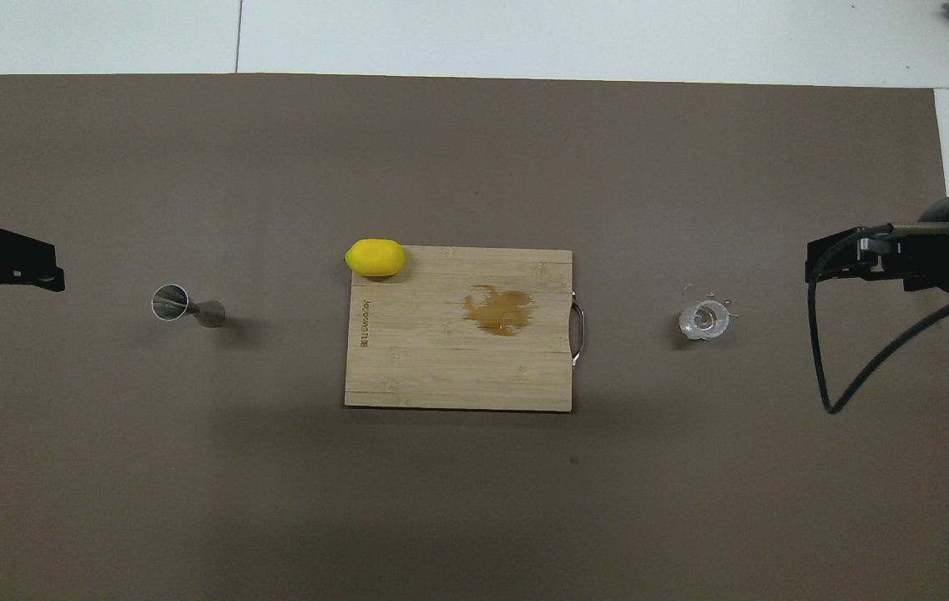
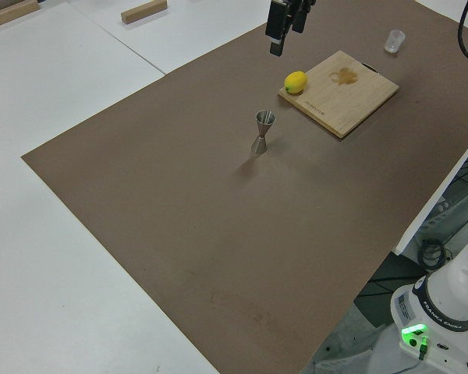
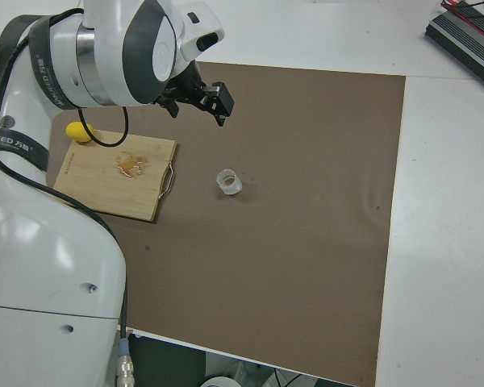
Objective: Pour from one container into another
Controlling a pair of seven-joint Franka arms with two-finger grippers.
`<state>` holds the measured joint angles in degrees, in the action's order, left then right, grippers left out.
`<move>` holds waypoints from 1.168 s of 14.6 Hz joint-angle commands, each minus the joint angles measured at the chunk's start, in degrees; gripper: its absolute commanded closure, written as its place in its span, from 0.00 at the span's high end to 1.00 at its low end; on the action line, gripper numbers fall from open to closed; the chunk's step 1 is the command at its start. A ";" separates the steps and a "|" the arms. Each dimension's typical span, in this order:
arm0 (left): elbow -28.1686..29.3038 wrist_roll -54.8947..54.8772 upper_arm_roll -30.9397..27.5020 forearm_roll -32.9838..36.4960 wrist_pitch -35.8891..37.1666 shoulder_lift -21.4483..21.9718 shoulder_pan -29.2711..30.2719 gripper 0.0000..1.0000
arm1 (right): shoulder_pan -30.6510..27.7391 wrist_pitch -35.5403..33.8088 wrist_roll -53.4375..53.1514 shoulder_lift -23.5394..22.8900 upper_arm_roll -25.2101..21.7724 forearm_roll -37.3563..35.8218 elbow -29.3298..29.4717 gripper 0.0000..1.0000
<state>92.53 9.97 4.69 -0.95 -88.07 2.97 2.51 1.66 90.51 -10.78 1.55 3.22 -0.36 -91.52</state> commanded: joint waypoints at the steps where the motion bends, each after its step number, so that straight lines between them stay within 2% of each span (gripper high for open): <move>1: -0.07 -0.66 -0.30 -0.37 0.36 0.37 -0.23 1.00 | -0.79 -0.51 0.85 1.09 0.12 1.32 -0.94 1.00; 17: 0.89 -0.13 -0.39 -0.37 -0.17 0.55 -0.14 1.00 | -0.79 -0.51 1.11 1.09 0.12 1.32 -1.02 1.00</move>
<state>92.56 9.98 4.69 -0.95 -88.11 2.97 2.51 1.63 90.45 -10.78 1.55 3.19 -0.36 -91.56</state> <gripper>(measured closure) 0.000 0.000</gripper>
